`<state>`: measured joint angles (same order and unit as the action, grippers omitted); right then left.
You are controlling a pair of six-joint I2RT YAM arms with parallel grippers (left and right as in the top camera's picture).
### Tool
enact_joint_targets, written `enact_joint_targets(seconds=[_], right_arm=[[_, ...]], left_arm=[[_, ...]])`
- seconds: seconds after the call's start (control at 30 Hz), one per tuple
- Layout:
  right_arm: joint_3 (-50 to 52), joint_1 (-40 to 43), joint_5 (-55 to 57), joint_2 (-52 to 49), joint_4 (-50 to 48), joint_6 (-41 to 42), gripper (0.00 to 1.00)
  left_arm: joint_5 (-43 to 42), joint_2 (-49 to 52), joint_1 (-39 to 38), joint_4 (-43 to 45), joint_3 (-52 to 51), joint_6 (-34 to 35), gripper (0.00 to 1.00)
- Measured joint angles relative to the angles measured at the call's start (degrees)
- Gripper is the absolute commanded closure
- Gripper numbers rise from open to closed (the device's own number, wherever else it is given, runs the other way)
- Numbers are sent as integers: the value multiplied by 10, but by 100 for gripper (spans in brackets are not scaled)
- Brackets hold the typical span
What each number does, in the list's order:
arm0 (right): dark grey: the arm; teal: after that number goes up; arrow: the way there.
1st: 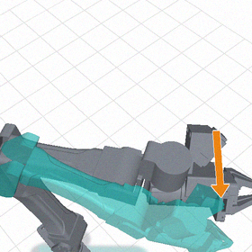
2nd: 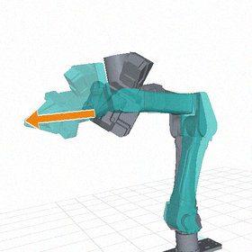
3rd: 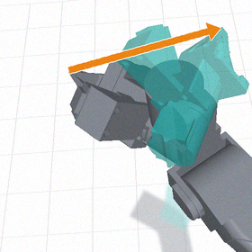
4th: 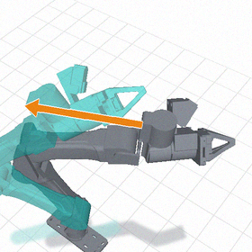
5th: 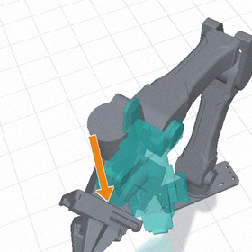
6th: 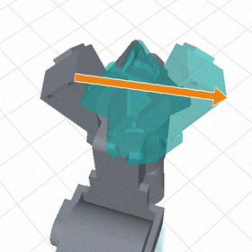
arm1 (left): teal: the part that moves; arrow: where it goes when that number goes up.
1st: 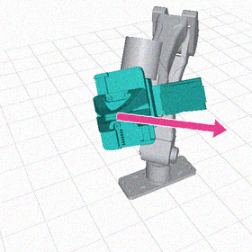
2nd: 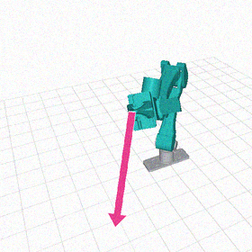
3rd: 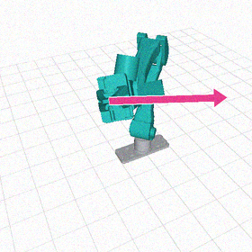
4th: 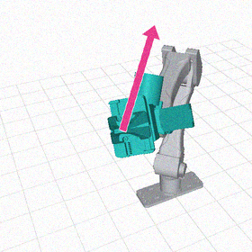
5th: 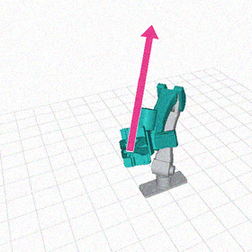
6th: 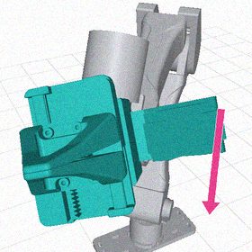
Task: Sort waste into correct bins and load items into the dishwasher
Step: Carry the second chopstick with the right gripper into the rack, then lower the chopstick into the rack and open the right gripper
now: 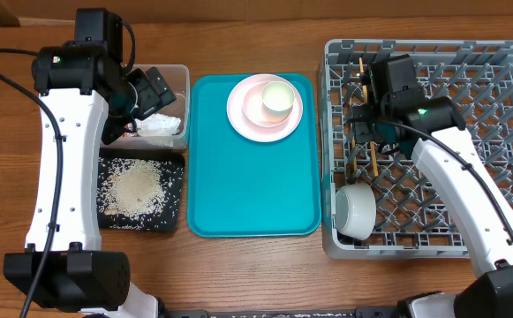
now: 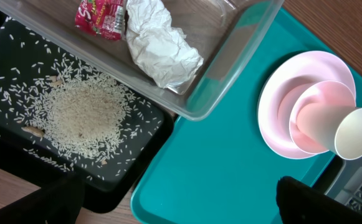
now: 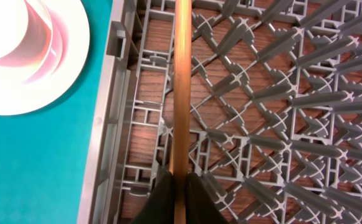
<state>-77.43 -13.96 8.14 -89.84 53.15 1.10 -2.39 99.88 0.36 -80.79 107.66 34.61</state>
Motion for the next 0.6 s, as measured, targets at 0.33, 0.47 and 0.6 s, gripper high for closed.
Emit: enact_joint_targets(seconds=[0.33,0.47,0.6], right_arm=[[0,0,0,-1,0,-1,86],[0,0,-1,-1,1,-2,67],[0,0,2,-1,2,-6,66]], left_arm=[[0,0,0,0,0,0,0],[0,0,0,0,0,0,0],[0,0,0,0,0,0,0]])
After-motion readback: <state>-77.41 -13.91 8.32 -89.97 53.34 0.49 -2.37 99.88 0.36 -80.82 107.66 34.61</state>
